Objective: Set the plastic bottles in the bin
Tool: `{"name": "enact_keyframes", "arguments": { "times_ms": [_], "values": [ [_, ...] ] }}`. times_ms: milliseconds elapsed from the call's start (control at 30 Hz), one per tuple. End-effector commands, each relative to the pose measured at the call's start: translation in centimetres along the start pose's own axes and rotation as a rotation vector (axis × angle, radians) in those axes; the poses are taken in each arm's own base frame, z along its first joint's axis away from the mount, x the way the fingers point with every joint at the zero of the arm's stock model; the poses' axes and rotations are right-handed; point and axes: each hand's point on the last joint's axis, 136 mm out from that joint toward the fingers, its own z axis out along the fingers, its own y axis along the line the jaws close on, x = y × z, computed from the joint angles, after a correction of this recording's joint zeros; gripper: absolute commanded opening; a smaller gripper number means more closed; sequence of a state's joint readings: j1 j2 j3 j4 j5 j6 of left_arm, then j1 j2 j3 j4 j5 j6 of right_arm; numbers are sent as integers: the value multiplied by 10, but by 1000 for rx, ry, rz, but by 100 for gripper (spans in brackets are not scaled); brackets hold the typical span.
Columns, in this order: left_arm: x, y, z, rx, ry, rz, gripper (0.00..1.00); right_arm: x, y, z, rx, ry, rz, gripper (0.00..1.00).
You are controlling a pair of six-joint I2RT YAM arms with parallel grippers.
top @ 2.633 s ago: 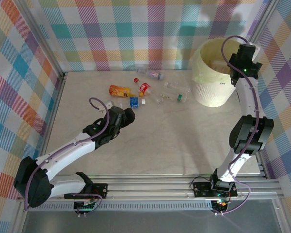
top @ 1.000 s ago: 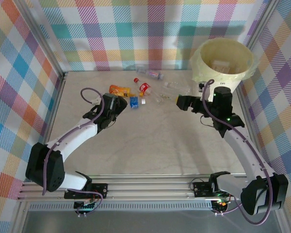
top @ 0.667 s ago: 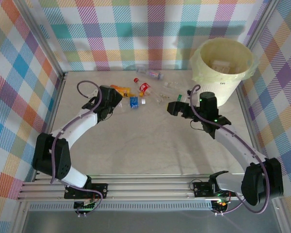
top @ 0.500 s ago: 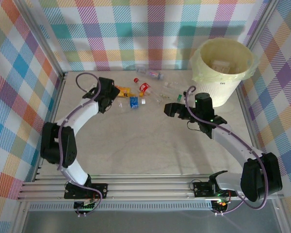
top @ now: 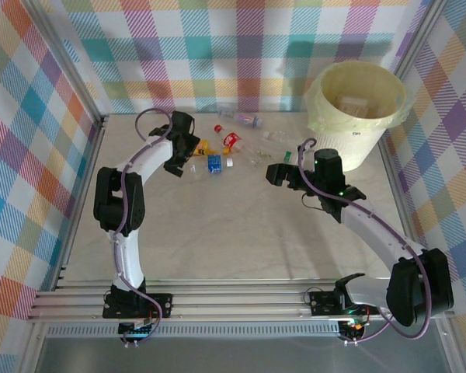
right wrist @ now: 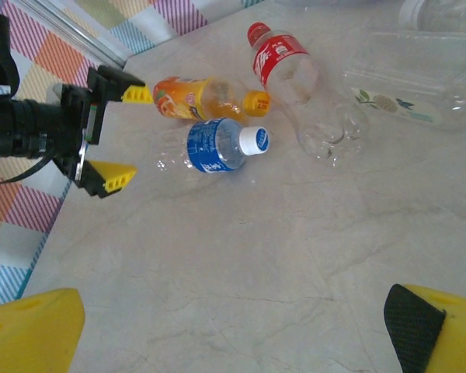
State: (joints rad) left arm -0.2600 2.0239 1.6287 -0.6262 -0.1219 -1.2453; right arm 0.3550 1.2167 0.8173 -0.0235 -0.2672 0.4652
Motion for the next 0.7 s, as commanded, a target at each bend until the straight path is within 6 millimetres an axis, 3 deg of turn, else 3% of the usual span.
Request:
{"name": "enact_keyframes", "arguments": {
  "times_ms": [0, 133, 433, 667],
  "values": [
    [13, 26, -13, -46, 43, -110, 100, -11, 6, -8, 9, -32, -53, 100],
    [28, 29, -9, -39, 82, -151, 100, -13, 7, -7, 8, -32, -60, 100],
    [53, 3, 13, -19, 146, -202, 100, -9, 6, -10, 11, -25, -59, 100],
    [71, 3, 32, -32, 171, -255, 96, -5, 4, -14, 19, -21, -59, 100]
  ]
}}
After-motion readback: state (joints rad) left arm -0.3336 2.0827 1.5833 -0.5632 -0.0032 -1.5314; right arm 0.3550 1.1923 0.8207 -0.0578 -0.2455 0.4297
